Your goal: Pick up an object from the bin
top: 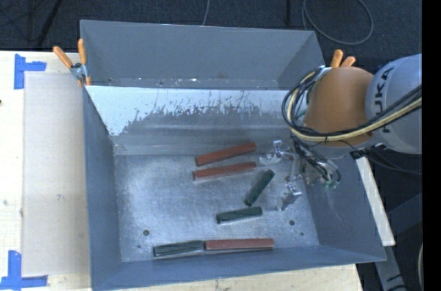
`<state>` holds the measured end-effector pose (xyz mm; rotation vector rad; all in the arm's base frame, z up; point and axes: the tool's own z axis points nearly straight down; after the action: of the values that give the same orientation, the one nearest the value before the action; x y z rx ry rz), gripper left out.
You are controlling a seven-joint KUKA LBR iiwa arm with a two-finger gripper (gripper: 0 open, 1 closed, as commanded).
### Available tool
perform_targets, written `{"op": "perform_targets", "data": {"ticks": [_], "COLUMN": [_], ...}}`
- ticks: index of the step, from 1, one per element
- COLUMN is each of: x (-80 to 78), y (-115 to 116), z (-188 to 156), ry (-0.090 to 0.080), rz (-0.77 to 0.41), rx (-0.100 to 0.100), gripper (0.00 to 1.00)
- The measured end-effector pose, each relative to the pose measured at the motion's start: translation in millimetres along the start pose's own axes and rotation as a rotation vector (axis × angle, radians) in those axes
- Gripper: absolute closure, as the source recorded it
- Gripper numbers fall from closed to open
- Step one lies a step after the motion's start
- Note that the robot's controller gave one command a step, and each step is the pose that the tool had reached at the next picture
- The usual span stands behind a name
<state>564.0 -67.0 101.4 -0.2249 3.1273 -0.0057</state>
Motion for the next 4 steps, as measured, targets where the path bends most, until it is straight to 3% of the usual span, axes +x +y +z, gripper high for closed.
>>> {"op": "perform_targets", "data": {"ticks": [1,2,3,4], "x": [5.6,5.3,27.5,39.9], "y": [29.8,54.2,75.0,78.8], "z": [3.1,0.9,27.2,24.9], "ry": [0.010,0.008,-0.008,-0.004], "rz": [-0.080,-0.059,-0.098,-0.087], "rx": [-0.007,-0.006,-0.001,-0.002], "gripper": [0.00,0.00,0.00,1.00]}}
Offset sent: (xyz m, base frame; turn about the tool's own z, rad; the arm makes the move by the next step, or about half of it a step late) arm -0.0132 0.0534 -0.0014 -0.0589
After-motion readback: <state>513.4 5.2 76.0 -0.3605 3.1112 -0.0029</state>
